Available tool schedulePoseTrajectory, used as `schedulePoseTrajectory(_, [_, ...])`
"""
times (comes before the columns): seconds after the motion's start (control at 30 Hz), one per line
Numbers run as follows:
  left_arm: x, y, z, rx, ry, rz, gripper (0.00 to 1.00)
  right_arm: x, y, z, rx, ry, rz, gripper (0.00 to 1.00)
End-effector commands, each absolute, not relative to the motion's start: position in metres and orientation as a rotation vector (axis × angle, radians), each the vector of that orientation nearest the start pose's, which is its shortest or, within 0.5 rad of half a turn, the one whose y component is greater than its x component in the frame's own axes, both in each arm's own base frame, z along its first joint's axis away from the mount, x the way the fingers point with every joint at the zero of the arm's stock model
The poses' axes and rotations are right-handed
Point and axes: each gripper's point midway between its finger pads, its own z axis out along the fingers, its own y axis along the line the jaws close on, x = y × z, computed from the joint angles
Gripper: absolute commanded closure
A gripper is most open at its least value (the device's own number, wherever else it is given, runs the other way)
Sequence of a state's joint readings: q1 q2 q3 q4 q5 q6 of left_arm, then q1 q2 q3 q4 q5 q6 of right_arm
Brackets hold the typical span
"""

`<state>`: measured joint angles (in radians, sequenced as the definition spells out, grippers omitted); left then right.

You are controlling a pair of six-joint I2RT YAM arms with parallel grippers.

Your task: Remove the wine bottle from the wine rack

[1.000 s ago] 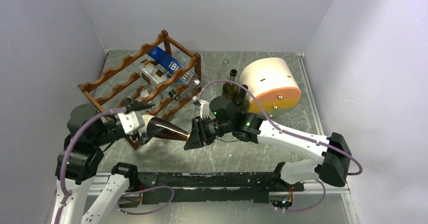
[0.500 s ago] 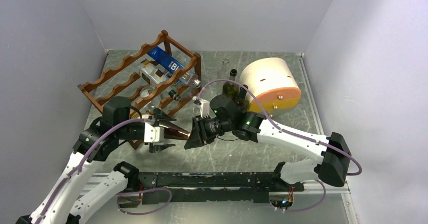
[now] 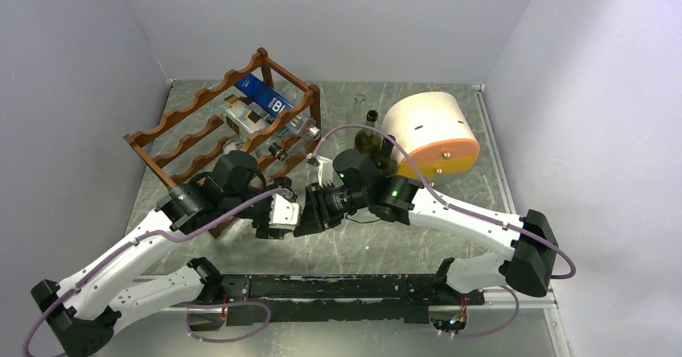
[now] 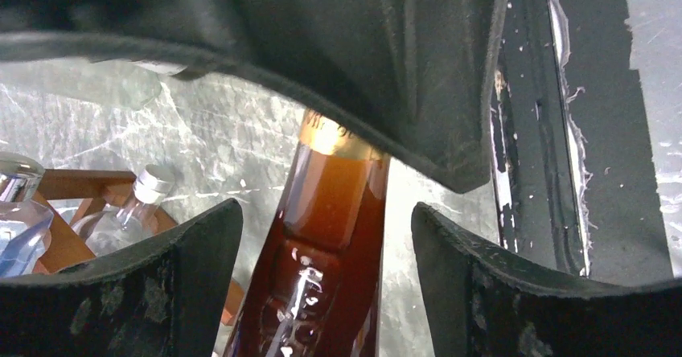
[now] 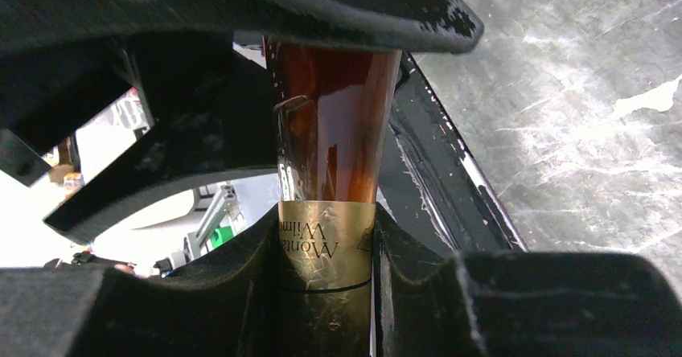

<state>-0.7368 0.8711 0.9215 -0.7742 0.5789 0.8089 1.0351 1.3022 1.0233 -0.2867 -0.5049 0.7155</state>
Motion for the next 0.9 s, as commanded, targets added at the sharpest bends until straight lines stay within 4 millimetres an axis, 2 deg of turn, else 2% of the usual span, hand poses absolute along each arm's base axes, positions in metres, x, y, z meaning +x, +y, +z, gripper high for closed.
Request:
schedulePoseTrajectory(0.0, [0.151, -0.224, 0.215, 1.743, 1.394, -0.476, 0.20, 0.121, 0.388, 0.280, -0.696, 2.109, 1.510, 1.00])
schedulePoseTrajectory(0.1, [0.148, -0.232, 0.213, 1.765, 1.410, -0.440, 0.22, 0.121, 0.388, 0.282, -0.698, 2.107, 1.509, 1.00])
schedulePoseTrajectory(0.23, [0.152, -0.238, 0.221, 1.745, 1.399, -0.402, 0.29, 0.120, 0.386, 0.281, -0.699, 2.113, 1.502, 1.00])
schedulePoseTrajectory(0.4, [0.154, -0.238, 0.215, 1.773, 1.439, -0.350, 0.48, 0.117, 0.382, 0.282, -0.696, 2.104, 1.520, 1.00])
schedulePoseTrajectory(0.53, [0.150, -0.238, 0.214, 1.807, 1.467, -0.321, 0.70, 0.114, 0.378, 0.284, -0.699, 2.094, 1.517, 1.00])
schedulePoseTrajectory(0.77, [0.137, -0.255, 0.237, 1.846, 1.401, -0.319, 0.92, 0.108, 0.371, 0.291, -0.719, 2.062, 1.533, 1.00])
schedulePoseTrajectory(0.87, [0.134, -0.263, 0.241, 1.865, 1.378, -0.302, 0.93, 0.106, 0.368, 0.293, -0.724, 2.055, 1.538, 1.00])
